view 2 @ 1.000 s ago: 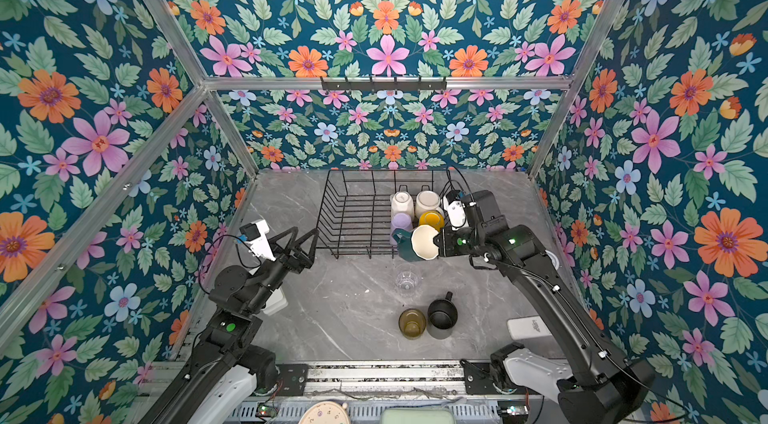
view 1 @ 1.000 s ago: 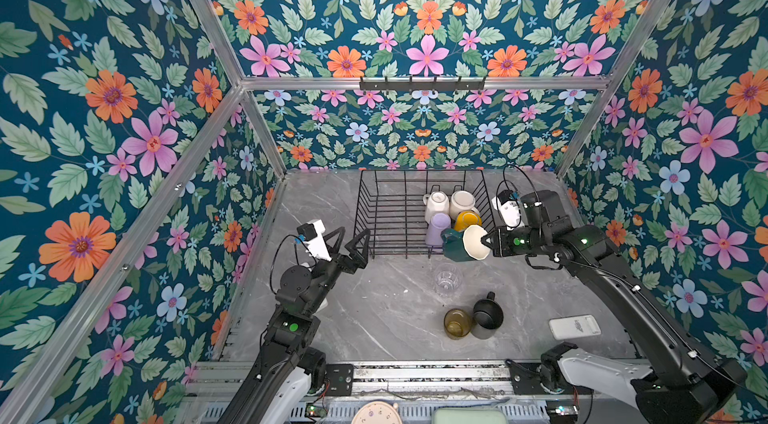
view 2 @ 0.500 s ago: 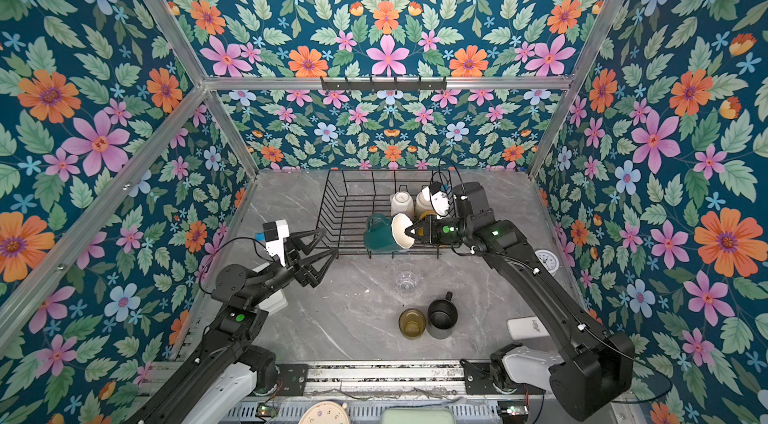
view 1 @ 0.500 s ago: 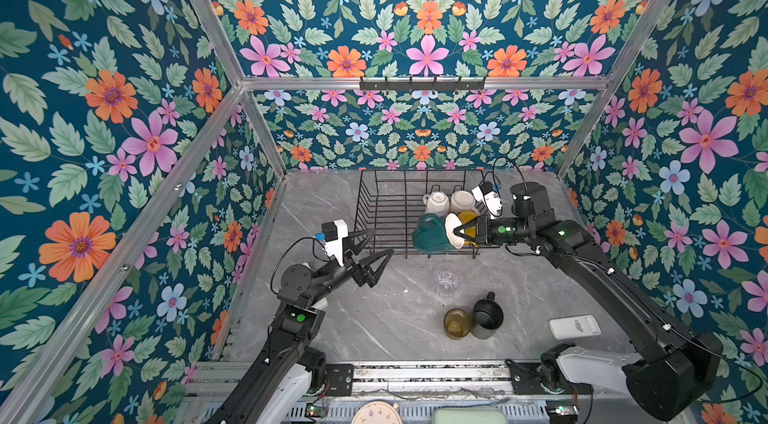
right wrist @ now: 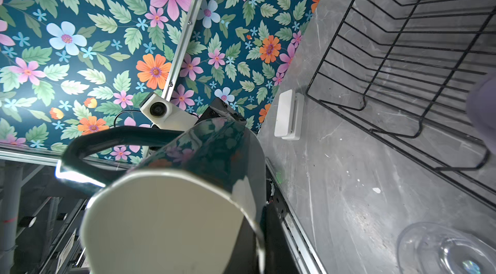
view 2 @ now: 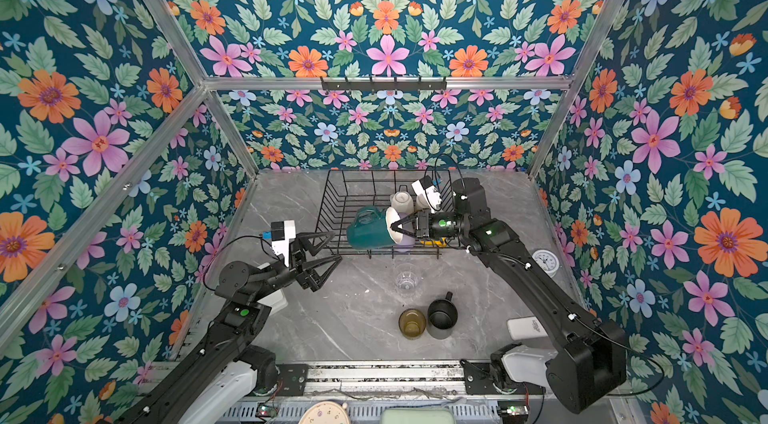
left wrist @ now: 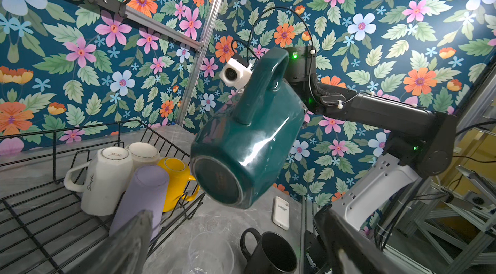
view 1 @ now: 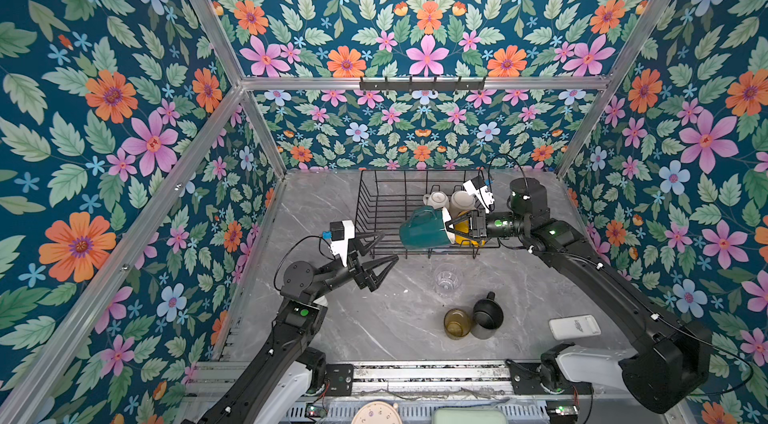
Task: Load the cups into the dish rack
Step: 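Carry the green mug toward the left gripper while the left gripper approaches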
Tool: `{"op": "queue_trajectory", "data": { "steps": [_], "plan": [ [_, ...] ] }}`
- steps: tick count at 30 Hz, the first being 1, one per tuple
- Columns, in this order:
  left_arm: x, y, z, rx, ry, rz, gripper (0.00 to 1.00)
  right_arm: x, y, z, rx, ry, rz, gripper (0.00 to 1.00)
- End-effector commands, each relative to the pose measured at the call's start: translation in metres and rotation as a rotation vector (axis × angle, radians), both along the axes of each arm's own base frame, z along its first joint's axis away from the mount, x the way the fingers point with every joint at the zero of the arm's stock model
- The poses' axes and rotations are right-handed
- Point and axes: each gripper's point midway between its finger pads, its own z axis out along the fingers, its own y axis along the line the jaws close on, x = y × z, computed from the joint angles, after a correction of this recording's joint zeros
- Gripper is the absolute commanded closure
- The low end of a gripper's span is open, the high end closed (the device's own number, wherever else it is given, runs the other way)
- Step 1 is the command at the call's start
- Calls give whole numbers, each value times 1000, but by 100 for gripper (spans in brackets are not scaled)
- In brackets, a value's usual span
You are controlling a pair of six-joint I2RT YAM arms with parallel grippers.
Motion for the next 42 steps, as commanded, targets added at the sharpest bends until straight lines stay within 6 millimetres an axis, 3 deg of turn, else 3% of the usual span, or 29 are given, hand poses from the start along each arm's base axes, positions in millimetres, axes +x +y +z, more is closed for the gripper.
{"op": "queue_trajectory", "data": {
  "steps": [1,11,42],
  "plan": [
    [-6,-2,11,-15,-49,-29,0,-9,6,26,92,-70,79,100],
    [-3,-7,12,-12,-47,-62,0,-21,13,31,107,-82,149,100],
    [-17,-9,25,-27,-100,-135,1,-28,71,23,151,-30,294,100]
  ]
}}
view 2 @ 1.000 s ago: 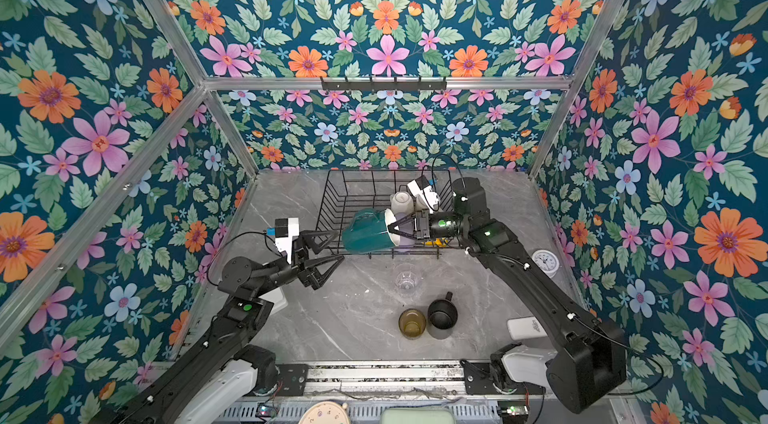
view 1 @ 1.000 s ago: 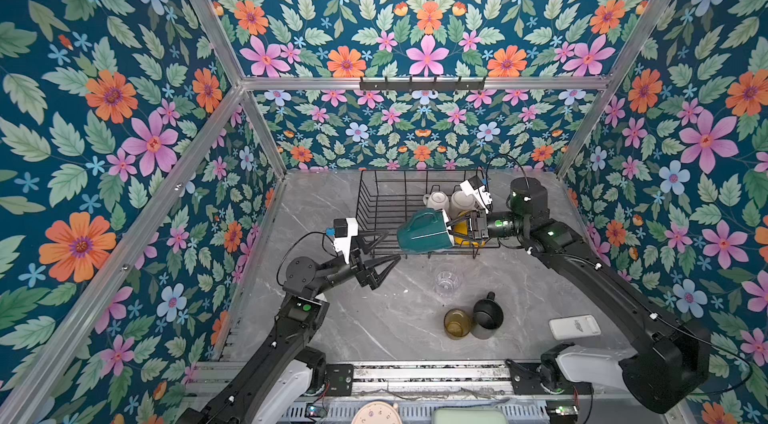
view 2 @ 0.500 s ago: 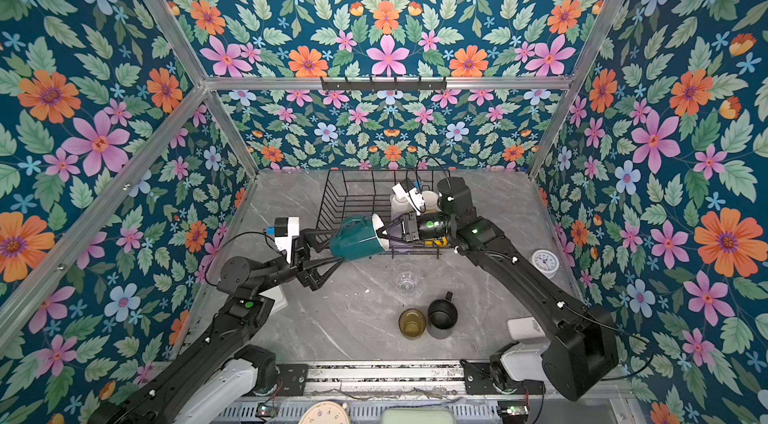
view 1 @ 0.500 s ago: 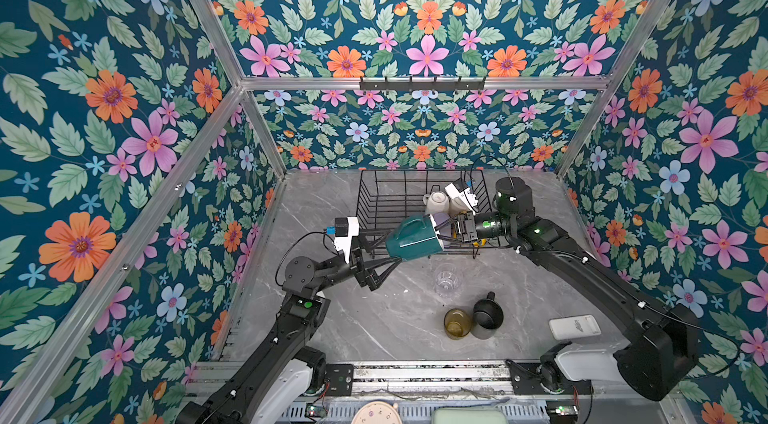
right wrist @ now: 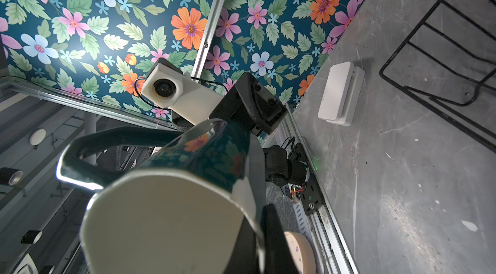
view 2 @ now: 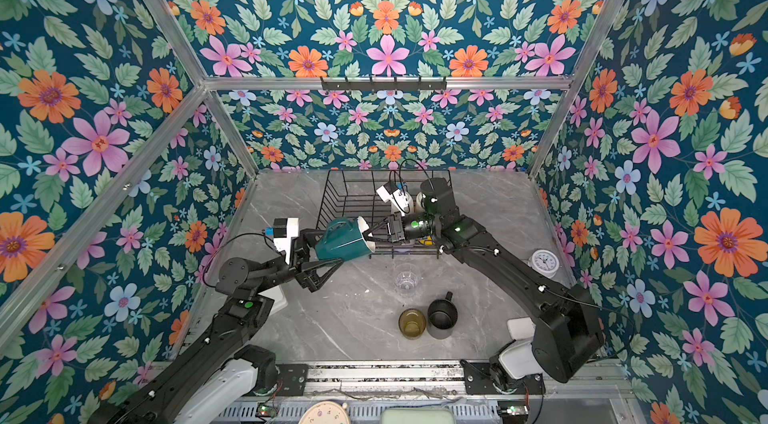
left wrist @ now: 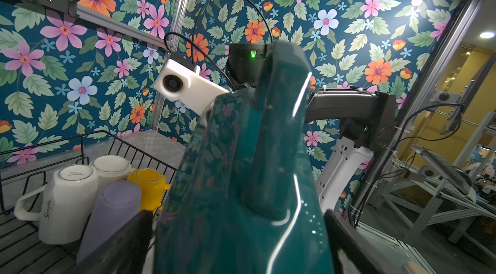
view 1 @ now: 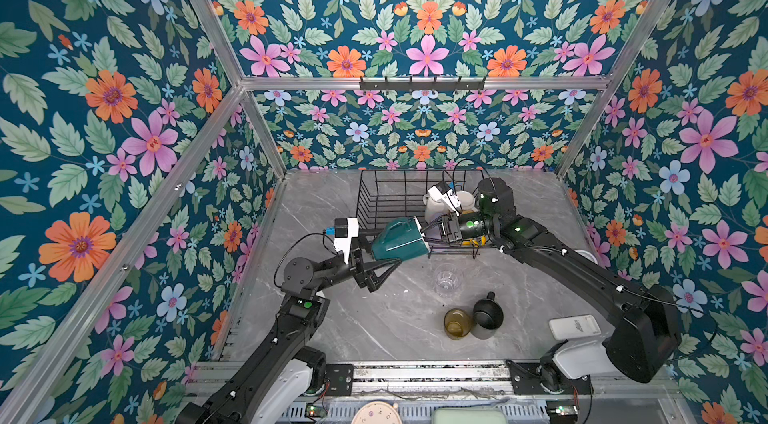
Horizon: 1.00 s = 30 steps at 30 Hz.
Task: Load the cups into the dish rack
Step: 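Carry the green mug toward the left gripper while the left gripper approaches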
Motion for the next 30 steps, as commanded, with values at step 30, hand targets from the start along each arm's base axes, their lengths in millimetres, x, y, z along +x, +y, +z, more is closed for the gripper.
{"op": "queue_trajectory", "data": {
  "steps": [30],
  "plan": [
    [-2,-1,18,-51,-36,-34,3,-10,19,21,100,-37,87,100]
  ]
}}
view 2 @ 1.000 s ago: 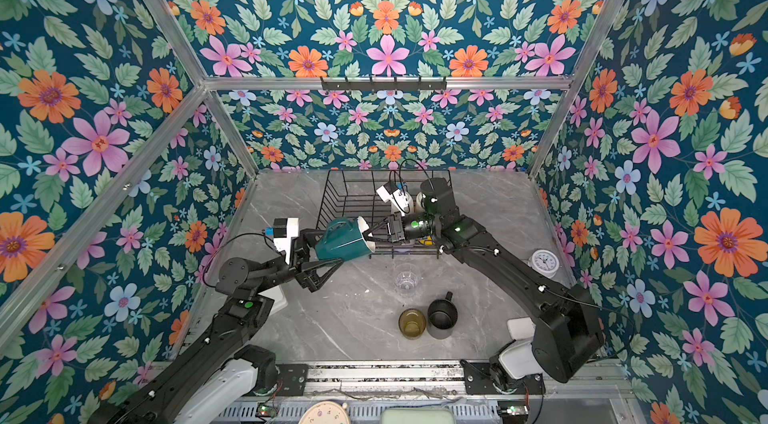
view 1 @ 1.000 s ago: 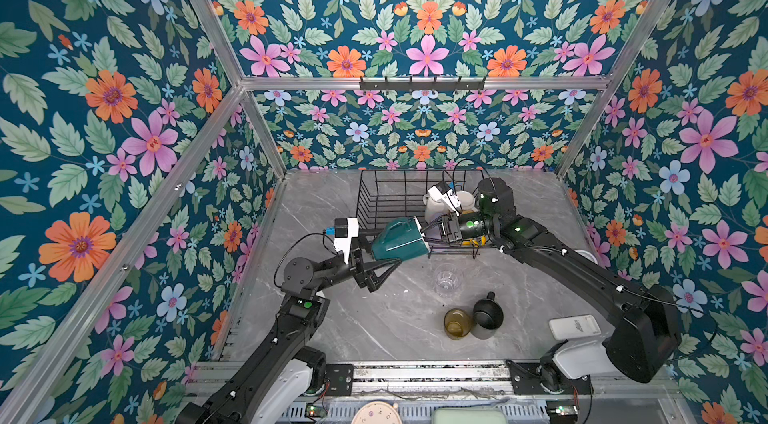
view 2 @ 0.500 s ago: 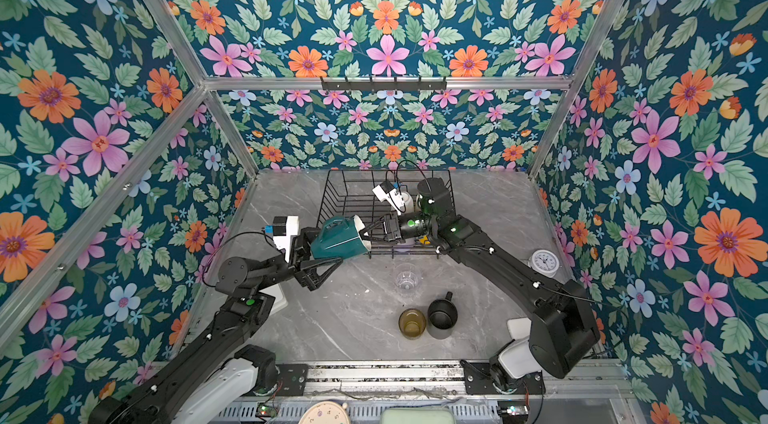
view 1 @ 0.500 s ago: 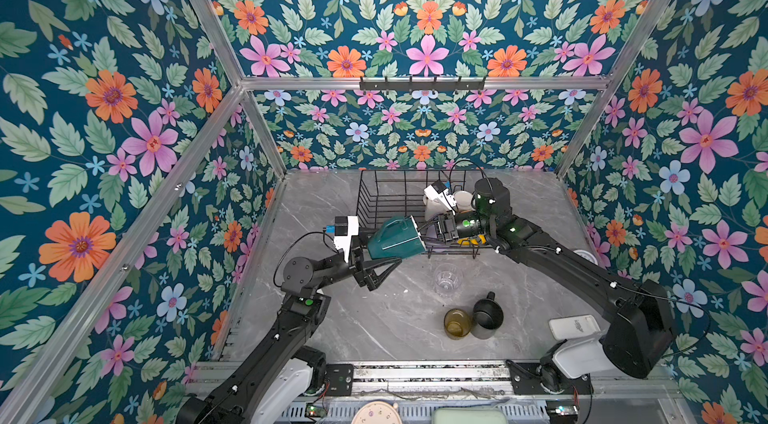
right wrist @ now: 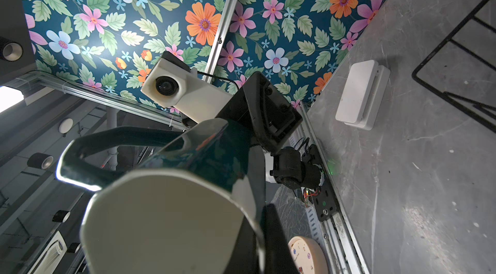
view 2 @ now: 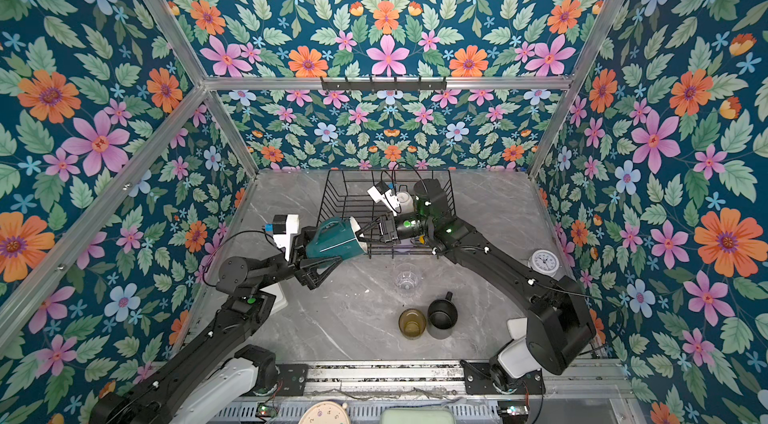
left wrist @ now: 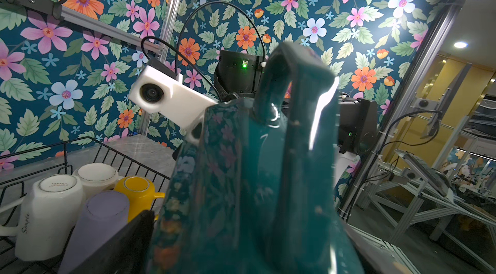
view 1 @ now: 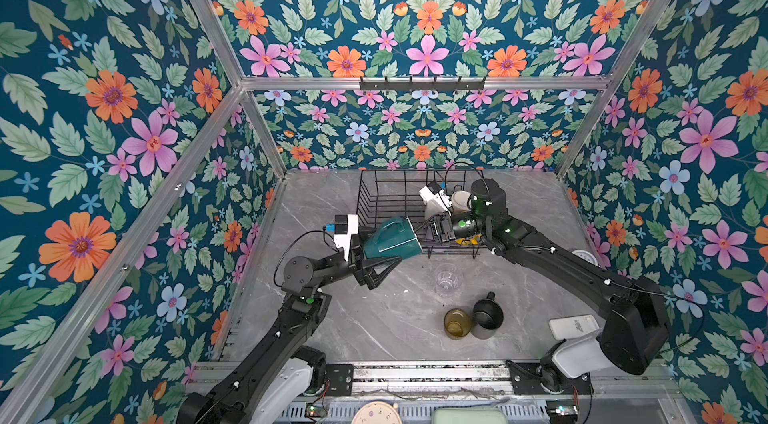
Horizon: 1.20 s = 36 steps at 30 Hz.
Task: Load the cups into the dish rack
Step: 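Carry the green mug toward the left gripper while the left gripper approaches, then grasp the green mug's body with the left gripper while the right gripper releases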
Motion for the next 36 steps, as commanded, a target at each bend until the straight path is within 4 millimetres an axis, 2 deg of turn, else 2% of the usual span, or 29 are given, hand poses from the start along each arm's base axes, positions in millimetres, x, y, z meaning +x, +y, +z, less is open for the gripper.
{"op": "queue_trajectory", "data": {
  "steps": [1,8,14,20,25,32,36],
  "plan": [
    [-2,2,9,-21,-45,7,3,-4,2,15,52,-53,30,100],
    [-2,2,11,-26,-48,8,5,-3,6,11,50,-41,38,100],
    [-3,2,12,-31,-52,3,11,-3,8,11,57,-34,42,100],
    [-7,0,13,-29,-50,-32,31,-1,12,6,53,-16,48,100],
    [-8,2,16,-46,-56,-23,58,-1,13,6,53,-13,47,100],
    [-11,5,23,-64,-76,-4,86,3,14,0,38,5,32,100],
    [-12,8,27,-72,-86,8,97,5,15,-1,36,12,29,100]
  ]
}}
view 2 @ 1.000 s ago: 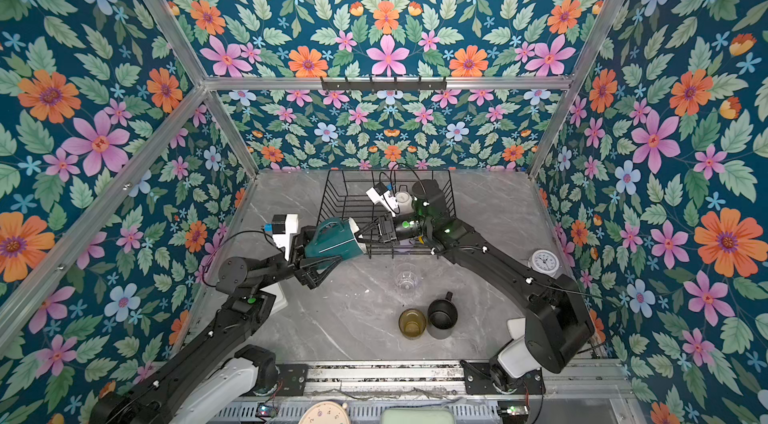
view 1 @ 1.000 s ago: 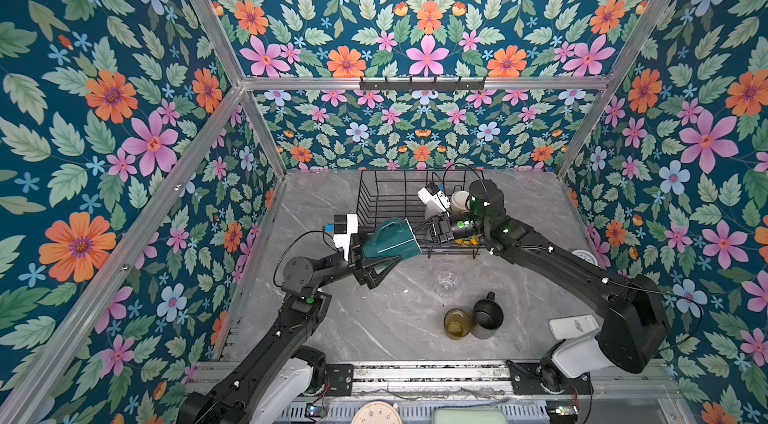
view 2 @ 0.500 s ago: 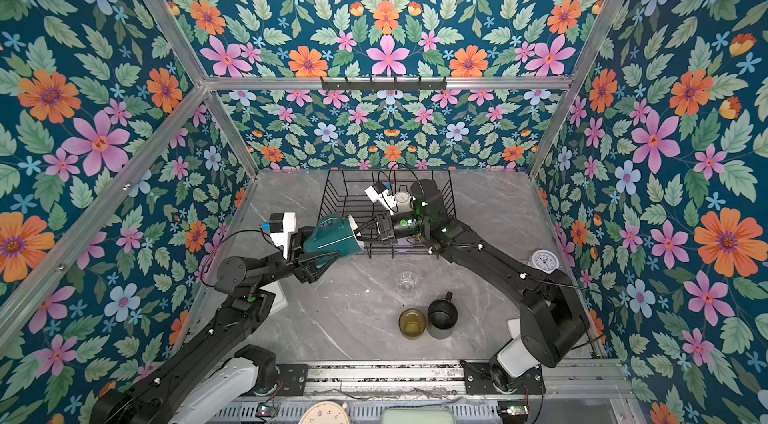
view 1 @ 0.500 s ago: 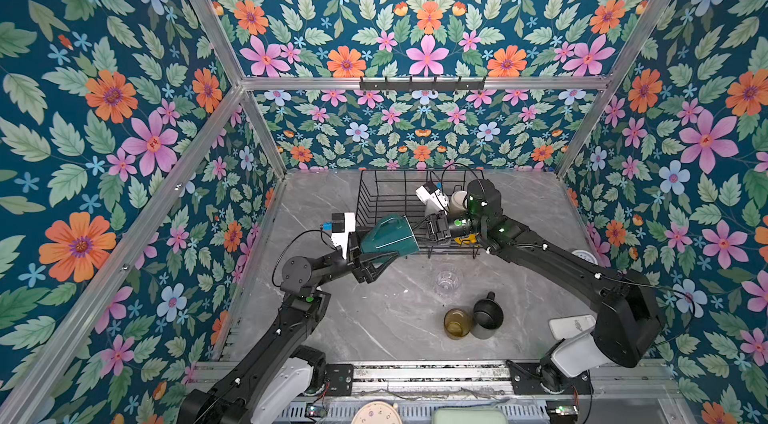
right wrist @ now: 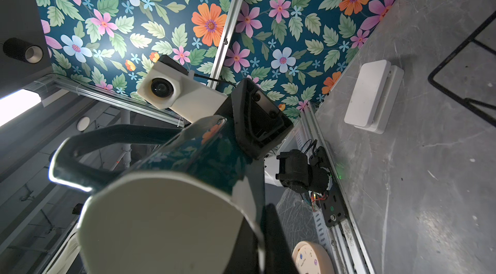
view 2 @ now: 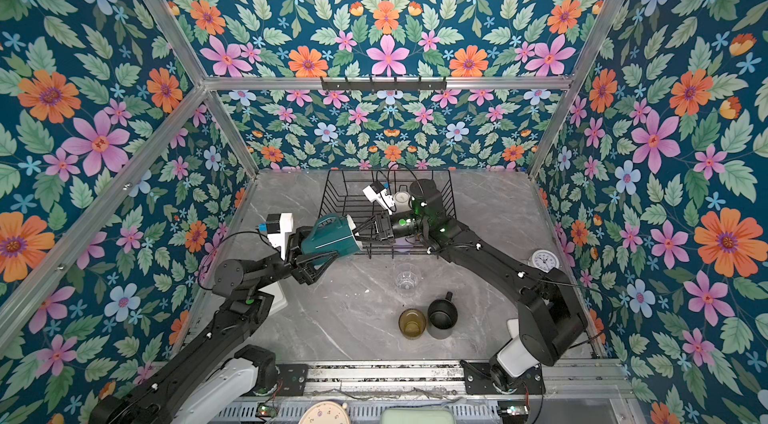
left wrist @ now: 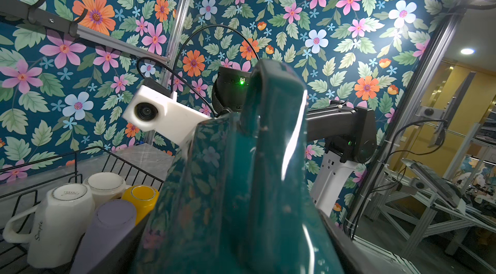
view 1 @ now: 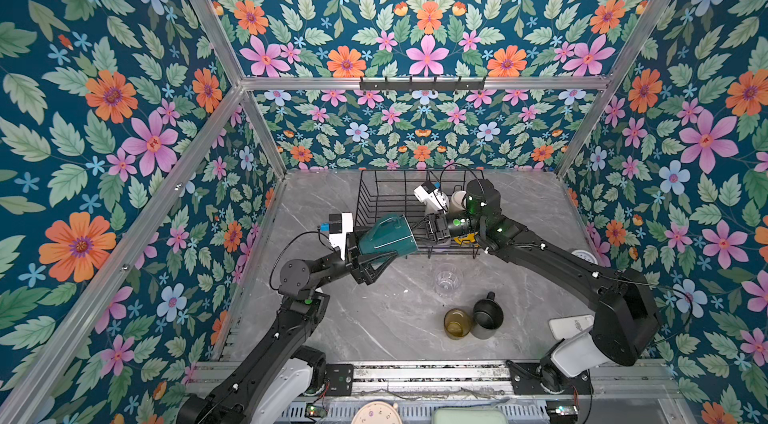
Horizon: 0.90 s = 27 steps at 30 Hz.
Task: Load the cups into the dish rack
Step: 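Grasp the green mug's body with the left gripper while the right gripper releases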
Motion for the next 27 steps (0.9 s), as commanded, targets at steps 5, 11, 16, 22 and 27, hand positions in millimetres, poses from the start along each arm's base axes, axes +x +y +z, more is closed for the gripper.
{"op": "queue_trajectory", "data": {
  "steps": [5,11,16,22,27],
  "plan": [
    [-11,6,20,-37,-91,17,100,3,4,2,1,-7,-13,94],
    [-8,10,23,-47,-95,61,100,8,1,0,-8,3,-33,81],
    [-4,12,25,-44,-95,102,100,9,-2,2,-5,0,-42,74],
    [1,13,24,-42,-86,123,100,14,-7,1,-8,4,-64,68],
    [9,13,21,-28,-60,151,100,20,-15,-1,-14,10,-98,64]
  ]
}}
